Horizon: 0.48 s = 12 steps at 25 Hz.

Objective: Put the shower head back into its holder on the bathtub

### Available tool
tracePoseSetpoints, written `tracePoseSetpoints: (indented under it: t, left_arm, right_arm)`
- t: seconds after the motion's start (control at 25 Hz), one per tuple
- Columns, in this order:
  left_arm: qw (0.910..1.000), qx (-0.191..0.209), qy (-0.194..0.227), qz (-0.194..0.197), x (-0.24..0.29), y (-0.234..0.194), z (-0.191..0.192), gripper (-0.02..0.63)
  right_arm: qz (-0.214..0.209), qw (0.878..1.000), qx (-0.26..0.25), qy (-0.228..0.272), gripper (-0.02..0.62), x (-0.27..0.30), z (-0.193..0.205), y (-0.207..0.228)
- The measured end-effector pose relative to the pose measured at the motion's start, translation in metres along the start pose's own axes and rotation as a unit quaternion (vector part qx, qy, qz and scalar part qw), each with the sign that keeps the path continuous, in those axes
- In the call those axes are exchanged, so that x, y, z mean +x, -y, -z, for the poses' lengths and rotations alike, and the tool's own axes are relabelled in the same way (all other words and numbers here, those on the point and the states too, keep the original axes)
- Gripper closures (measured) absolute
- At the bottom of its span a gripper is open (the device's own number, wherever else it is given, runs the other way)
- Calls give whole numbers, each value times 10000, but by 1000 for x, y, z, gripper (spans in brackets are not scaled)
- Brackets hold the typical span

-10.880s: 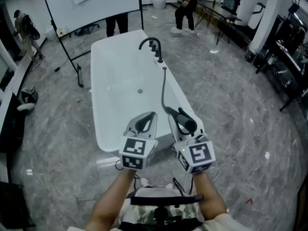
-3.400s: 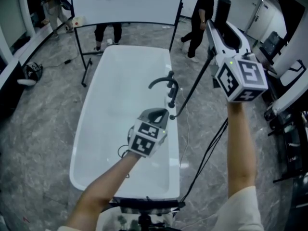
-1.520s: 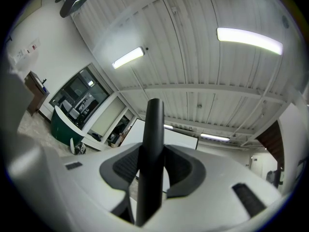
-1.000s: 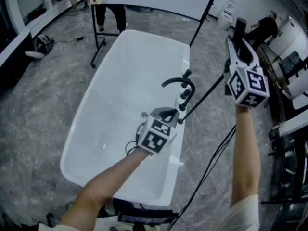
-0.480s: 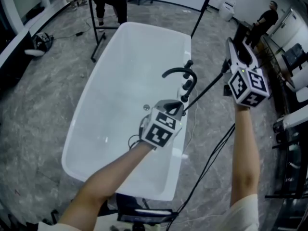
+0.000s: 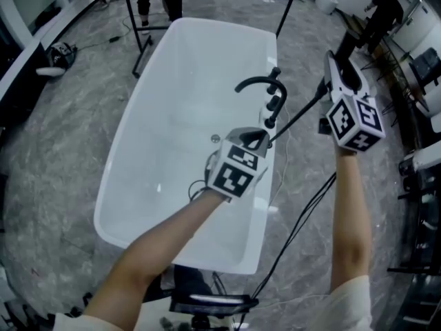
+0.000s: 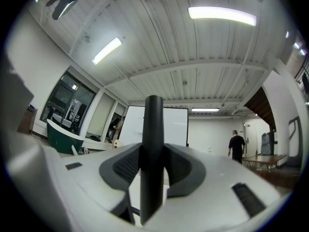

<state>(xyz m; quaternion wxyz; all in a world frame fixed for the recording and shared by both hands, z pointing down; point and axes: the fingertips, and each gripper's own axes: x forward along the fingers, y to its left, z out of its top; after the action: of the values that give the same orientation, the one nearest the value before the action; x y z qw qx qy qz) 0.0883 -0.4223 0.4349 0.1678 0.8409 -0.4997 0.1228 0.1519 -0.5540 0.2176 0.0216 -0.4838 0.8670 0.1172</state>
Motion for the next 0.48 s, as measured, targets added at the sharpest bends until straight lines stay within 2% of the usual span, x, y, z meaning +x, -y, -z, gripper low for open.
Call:
tracePoseSetpoints:
  t: [0.48]
  left_arm:
    - [9998,5,-179,-1,6,1,27,591]
  right_arm:
    - [38,9983,389,-423,443,-27,73,-16]
